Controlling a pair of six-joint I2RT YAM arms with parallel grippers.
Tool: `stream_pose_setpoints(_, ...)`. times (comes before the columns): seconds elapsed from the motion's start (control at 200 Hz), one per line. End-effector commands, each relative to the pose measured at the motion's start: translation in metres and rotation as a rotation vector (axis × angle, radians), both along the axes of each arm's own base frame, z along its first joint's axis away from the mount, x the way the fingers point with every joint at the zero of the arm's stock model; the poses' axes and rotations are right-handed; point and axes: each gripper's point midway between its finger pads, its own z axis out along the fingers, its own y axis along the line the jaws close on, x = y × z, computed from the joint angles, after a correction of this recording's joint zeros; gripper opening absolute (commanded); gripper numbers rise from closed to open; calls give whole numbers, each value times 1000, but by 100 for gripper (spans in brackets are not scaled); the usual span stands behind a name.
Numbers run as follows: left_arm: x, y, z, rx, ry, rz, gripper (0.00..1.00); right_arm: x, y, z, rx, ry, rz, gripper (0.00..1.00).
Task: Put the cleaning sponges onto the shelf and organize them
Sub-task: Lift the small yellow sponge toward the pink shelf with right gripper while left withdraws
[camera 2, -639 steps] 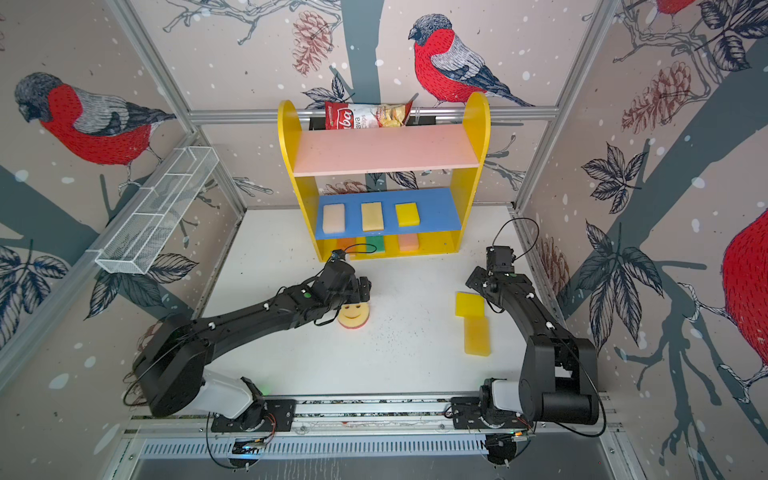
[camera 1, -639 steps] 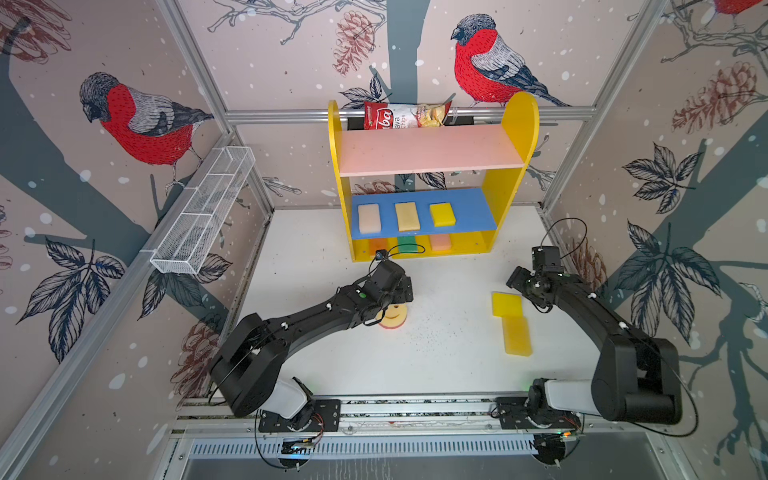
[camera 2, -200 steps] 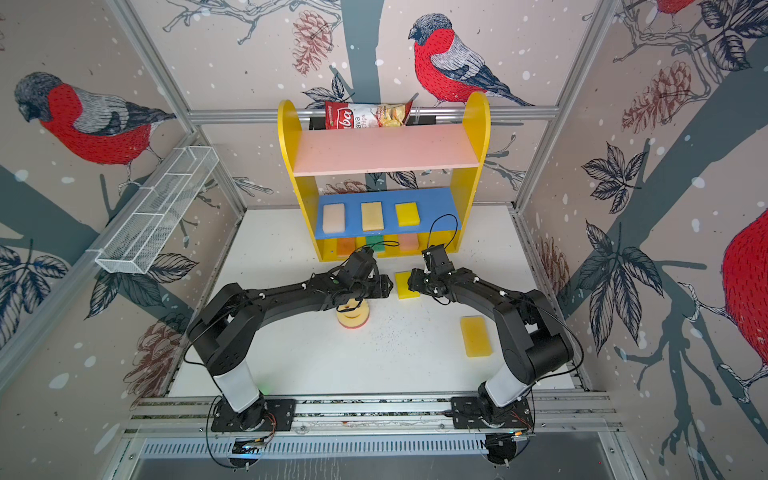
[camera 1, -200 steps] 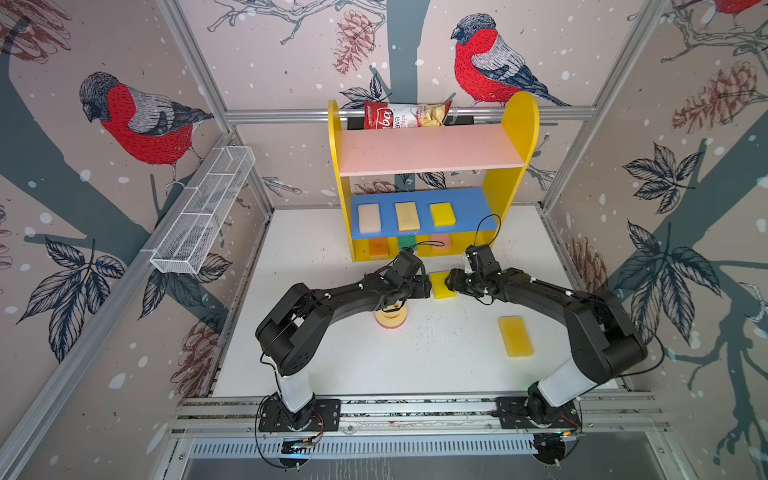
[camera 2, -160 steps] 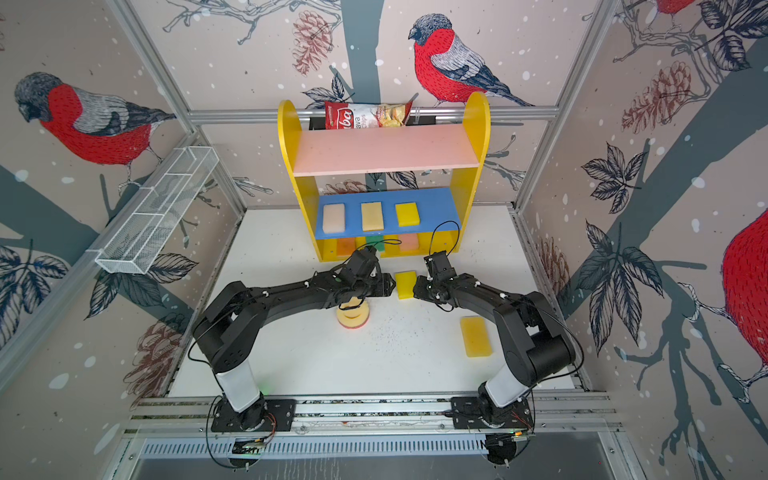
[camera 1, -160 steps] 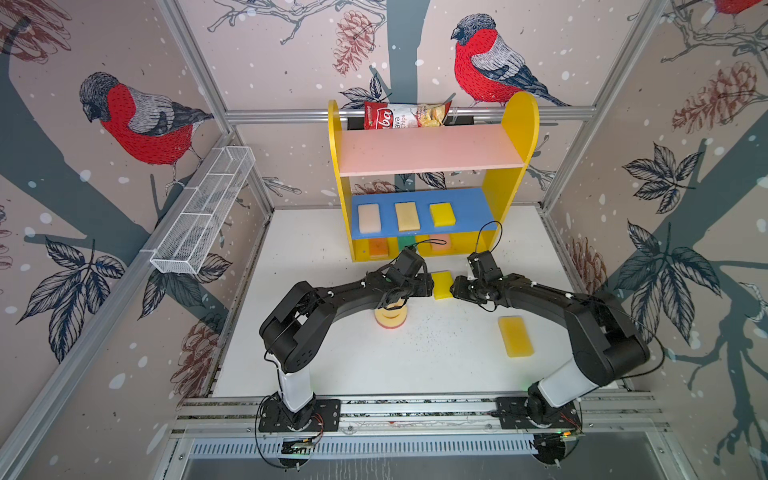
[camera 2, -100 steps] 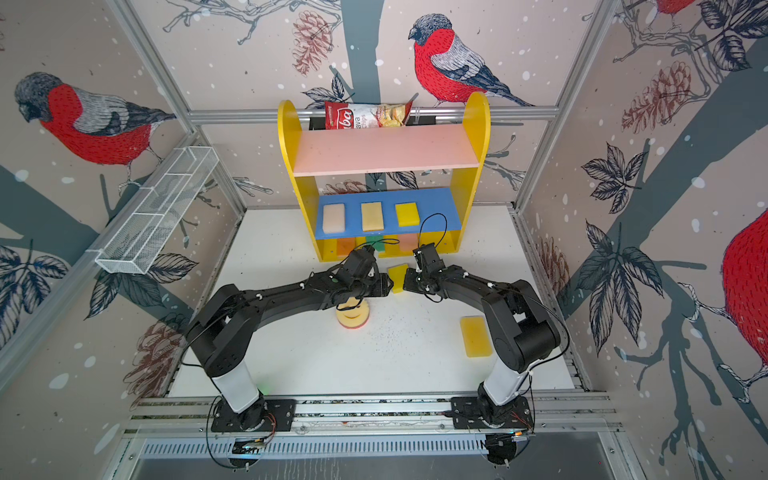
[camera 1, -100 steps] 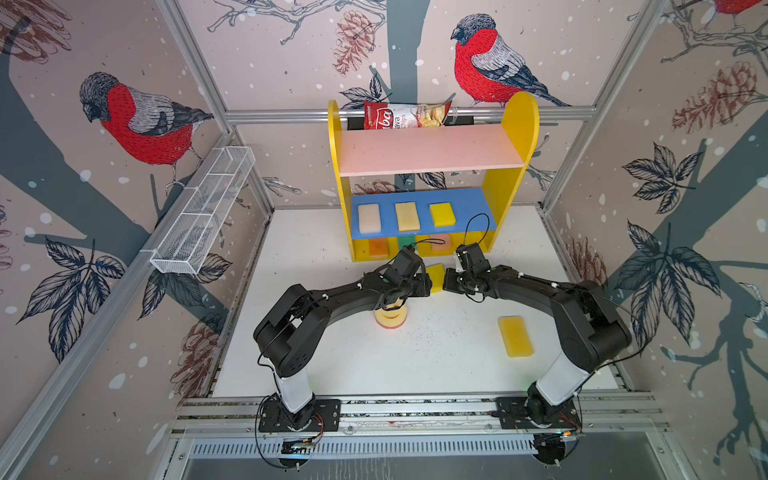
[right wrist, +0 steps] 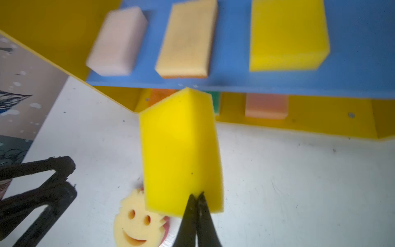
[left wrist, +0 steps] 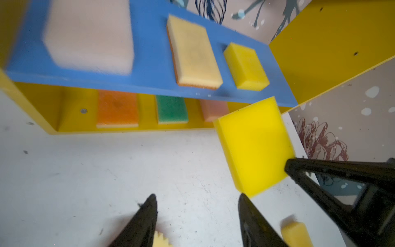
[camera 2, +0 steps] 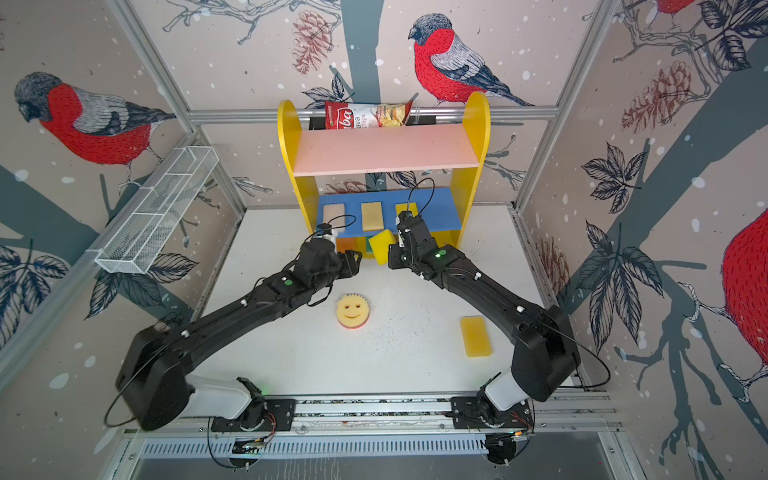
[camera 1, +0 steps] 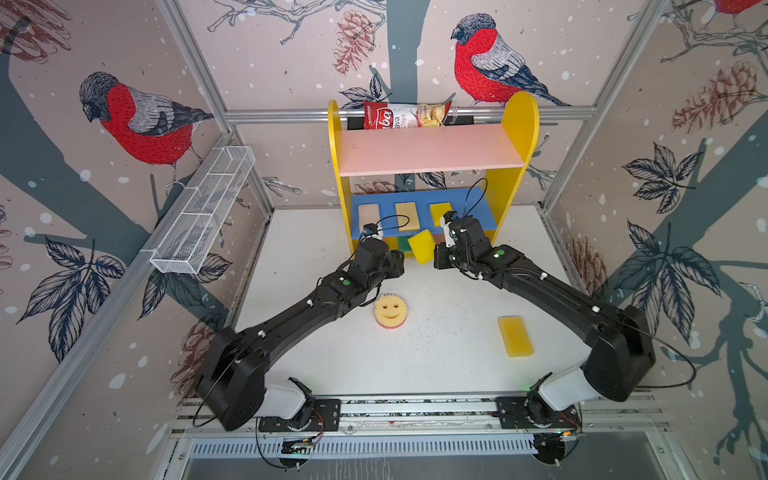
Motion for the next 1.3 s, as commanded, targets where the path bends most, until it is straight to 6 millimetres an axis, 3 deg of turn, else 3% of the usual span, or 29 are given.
stream_pose_setpoints(0.0,2,41,36,22,-157,163,65,-8,9,33,-4,-68,104,0)
stream_pose_setpoints(0.14,-16,88,62,17,-253,314,70,-10,28,107,114,-207,177,0)
stream_pose_setpoints(0.275,-34,114,73,1,-287,381,73,-6,42,175,223,-337,214,0)
stream_pose_setpoints(0.415,-50,130,71,-14,-277,411,73,6,59,223,307,-417,236,0)
stream_pose_setpoints(0.555,-63,146,65,-13,-254,451,74,19,81,257,398,-455,269,0)
stream_pose_setpoints(0.73,-75,159,61,-9,-239,482,75,43,107,273,492,-441,248,0)
stream_pose_setpoints(0.946,-81,169,58,6,-239,509,76,56,129,278,622,-394,232,0)
stream_pose_setpoints(1.296,-75,160,50,13,-214,488,77,82,152,247,716,-276,167,0)
